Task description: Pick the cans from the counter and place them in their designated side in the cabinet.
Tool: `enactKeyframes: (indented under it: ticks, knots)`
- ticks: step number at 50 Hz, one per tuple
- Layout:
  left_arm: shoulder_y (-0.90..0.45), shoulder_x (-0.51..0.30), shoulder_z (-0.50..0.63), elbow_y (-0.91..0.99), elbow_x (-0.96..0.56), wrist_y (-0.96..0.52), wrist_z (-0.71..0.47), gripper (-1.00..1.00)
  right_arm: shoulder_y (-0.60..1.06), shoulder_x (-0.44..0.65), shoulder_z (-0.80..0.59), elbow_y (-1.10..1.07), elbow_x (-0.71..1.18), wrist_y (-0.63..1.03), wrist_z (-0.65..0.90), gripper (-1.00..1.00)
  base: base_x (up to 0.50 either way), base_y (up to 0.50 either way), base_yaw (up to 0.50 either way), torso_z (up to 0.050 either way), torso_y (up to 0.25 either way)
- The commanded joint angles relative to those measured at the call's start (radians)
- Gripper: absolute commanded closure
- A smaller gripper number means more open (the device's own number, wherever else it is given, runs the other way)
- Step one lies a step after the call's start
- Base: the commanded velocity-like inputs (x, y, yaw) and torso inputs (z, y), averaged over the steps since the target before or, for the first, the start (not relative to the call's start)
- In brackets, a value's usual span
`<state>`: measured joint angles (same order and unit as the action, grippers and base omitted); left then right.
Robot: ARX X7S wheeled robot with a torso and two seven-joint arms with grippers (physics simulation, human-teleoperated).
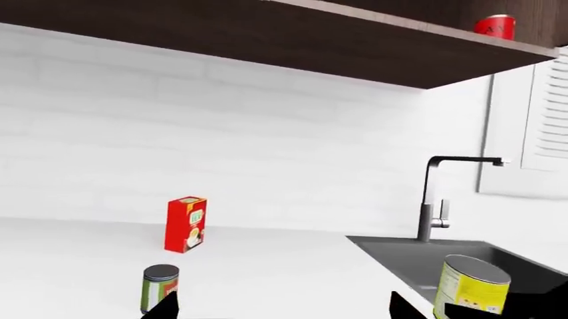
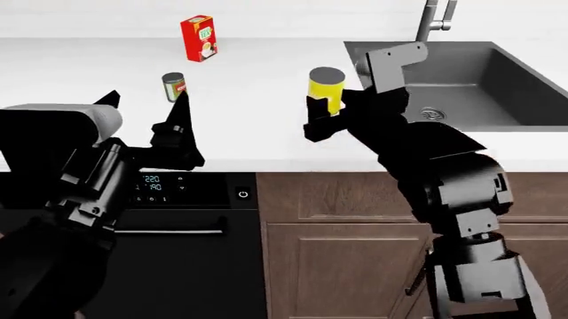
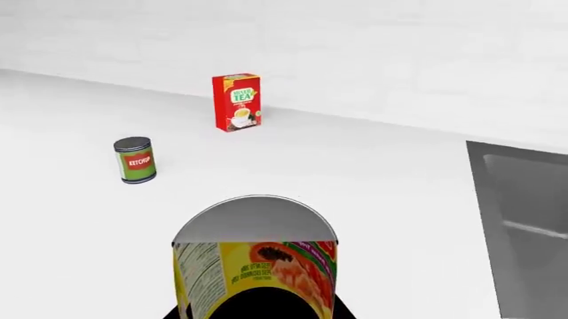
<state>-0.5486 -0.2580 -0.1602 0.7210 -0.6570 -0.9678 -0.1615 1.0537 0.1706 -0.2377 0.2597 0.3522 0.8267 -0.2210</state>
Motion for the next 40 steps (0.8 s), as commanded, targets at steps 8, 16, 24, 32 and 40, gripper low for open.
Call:
enactKeyframes:
  ticks: [8,16,24,32,40]
  knots:
    - [-0.228,0.030,-0.038,-0.131,-0.200,-0.169,0.005,-1.00,0.409,0.048,0.015,-0.235,0.073,0.485,0.052,1.00,0.00,0.00,0.00,0.000,0.000]
    - [-0.442,0.017,-0.135,-0.160,-0.426,-0.391,-0.080,-1.00,0.709,0.065,0.005,-0.017,0.083,0.571,-0.014,1.00,0.00,0.00,0.00,0.000,0.000]
    - [-0.747,0.031,-0.189,-0.332,-0.628,-0.582,-0.236,-1.00,1.096,0.007,-0.154,0.626,-0.006,0.310,-0.227,1.00,0.00,0.00,0.00,0.000,0.000]
    - [-0.935,-0.005,-0.128,-0.533,-0.758,-0.573,-0.361,-1.00,1.302,-0.108,0.057,1.013,-0.378,0.099,-0.351,1.00,0.00,0.00,0.00,0.000,0.000]
    - [-1.013,-0.018,-0.074,-0.608,-0.745,-0.534,-0.332,-1.00,1.302,-0.135,0.194,0.948,-0.527,0.115,-0.303,1.00,0.00,0.00,0.00,0.000,0.000]
